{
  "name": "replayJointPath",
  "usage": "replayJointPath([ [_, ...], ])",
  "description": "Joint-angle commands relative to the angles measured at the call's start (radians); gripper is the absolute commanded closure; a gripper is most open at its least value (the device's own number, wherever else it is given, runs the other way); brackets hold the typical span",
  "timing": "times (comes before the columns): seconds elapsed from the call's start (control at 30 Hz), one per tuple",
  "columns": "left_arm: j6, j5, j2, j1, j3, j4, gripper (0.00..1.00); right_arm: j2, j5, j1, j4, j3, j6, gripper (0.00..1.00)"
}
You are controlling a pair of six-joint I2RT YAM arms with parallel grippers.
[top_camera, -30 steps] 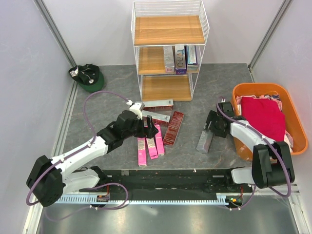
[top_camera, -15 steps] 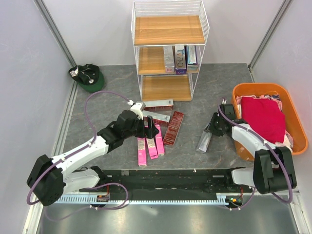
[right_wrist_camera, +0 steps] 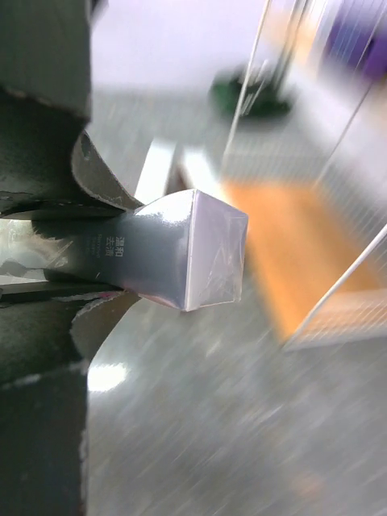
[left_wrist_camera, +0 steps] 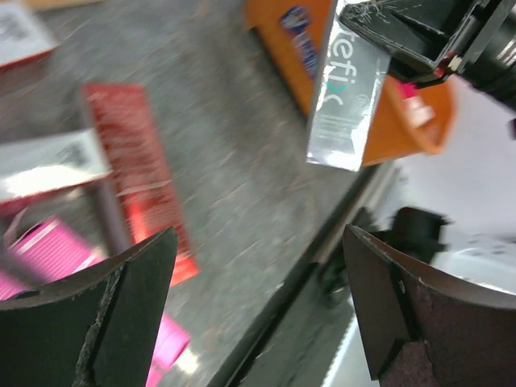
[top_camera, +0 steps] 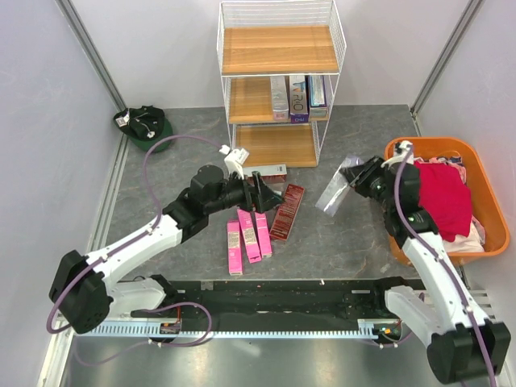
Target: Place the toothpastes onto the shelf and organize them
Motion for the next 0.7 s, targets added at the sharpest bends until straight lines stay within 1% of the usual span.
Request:
replayJointPath([
  [0.0, -0.218, 0.24, 0.077, -0.001, 0.068, 0.358, 0.09, -0.11, -0.02, -0.001, 0.221, 0.083, 0.116, 0.77],
  [0.03, -0.255, 0.27, 0.096, -0.001, 0.076, 0.413, 0.09, -0.124, -0.025, -0.001, 0.273, 0.086, 0.13, 0.77],
  [0.07, -0.292, 0.328, 0.146, -0.001, 0.09, 0.466, 0.09, -0.138, -0.041, -0.003, 0.304, 0.086, 0.137, 0.77],
  [0.1, -0.371, 0.354, 0.169, -0.001, 0.096, 0.537, 0.09, -0.168, -0.052, -0.001, 0.344, 0.083, 0.148, 0.76],
  [0.13, -0.41, 0.378, 0.2, -0.001, 0.104, 0.656, 0.09, -0.184, -0.061, -0.001, 0.434, 0.073, 0.171, 0.76],
  [0.17, -0.45, 0.414, 0.247, -0.002, 0.117, 0.73, 0.09, -0.201, -0.072, -0.001, 0.474, 0.067, 0.183, 0.76],
  [0.2, -0.522, 0.426, 0.273, -0.004, 0.125, 0.792, 0.09, -0.228, -0.074, -0.001, 0.51, 0.062, 0.199, 0.76],
  [0.23, -0.557, 0.435, 0.295, -0.008, 0.131, 0.854, 0.08, -0.241, -0.074, -0.001, 0.557, 0.057, 0.208, 0.73],
  [0.27, -0.591, 0.443, 0.313, -0.013, 0.142, 0.986, 0.09, -0.25, -0.074, -0.001, 0.573, 0.057, 0.225, 0.71],
  [0.3, -0.639, 0.442, 0.348, -0.016, 0.148, 1.034, 0.09, -0.262, -0.071, -0.001, 0.584, 0.059, 0.231, 0.7],
  [0.37, -0.668, 0.432, 0.378, -0.03, 0.171, 1.125, 0.09, -0.267, -0.071, -0.001, 0.588, 0.071, 0.245, 0.7],
  [0.43, -0.69, 0.42, 0.41, -0.046, 0.183, 1.163, 0.09, -0.264, -0.087, -0.001, 0.597, 0.079, 0.262, 0.71],
  [0.47, -0.696, 0.411, 0.418, -0.051, 0.193, 1.212, 0.09, -0.265, -0.091, -0.001, 0.603, 0.077, 0.268, 0.71],
  [0.57, -0.719, 0.396, 0.442, -0.069, 0.205, 1.266, 0.09, -0.268, -0.089, -0.001, 0.594, 0.079, 0.283, 0.71],
  [0.67, -0.694, 0.393, 0.455, -0.088, 0.235, 1.233, 0.09, -0.267, -0.092, -0.001, 0.593, 0.079, 0.289, 0.71],
])
